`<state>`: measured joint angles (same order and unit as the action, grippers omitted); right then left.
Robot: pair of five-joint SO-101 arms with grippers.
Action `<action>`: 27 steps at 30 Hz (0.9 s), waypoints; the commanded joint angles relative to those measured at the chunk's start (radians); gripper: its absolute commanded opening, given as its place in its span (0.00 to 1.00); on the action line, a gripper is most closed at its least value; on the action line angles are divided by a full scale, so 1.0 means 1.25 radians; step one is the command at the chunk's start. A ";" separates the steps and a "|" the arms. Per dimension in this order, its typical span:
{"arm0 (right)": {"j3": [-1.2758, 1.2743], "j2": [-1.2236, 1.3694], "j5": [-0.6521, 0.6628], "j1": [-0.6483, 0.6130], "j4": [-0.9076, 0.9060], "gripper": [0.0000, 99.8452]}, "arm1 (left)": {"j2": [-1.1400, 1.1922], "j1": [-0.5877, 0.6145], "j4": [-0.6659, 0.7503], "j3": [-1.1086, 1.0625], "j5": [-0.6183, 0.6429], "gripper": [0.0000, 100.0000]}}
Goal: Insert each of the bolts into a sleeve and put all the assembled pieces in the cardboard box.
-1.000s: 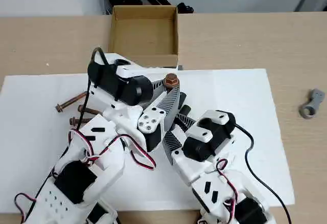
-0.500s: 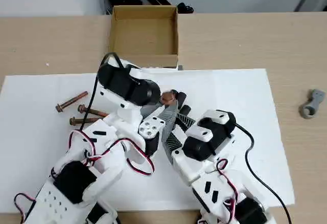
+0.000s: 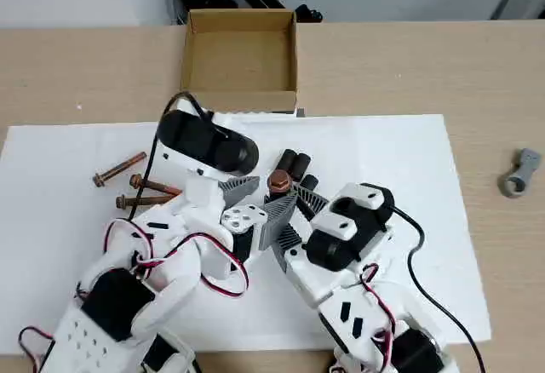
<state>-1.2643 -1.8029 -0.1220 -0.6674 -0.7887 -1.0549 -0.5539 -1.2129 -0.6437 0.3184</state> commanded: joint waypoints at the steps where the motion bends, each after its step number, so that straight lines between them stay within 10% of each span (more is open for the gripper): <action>1: 0.022 0.004 -0.004 0.051 0.041 0.00 | 0.002 0.085 -0.052 0.096 -0.012 0.18; 9: 0.178 0.239 -0.005 0.129 0.152 0.00 | -0.005 0.255 -0.120 0.155 -0.201 0.00; 27: 0.459 0.953 -0.005 0.204 0.557 0.00 | -0.005 0.642 -0.284 0.125 -0.318 0.01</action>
<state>-0.8147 -0.7258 -0.1220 -0.4327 -0.1734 -1.0564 0.1949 -1.5643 -0.4902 -0.0744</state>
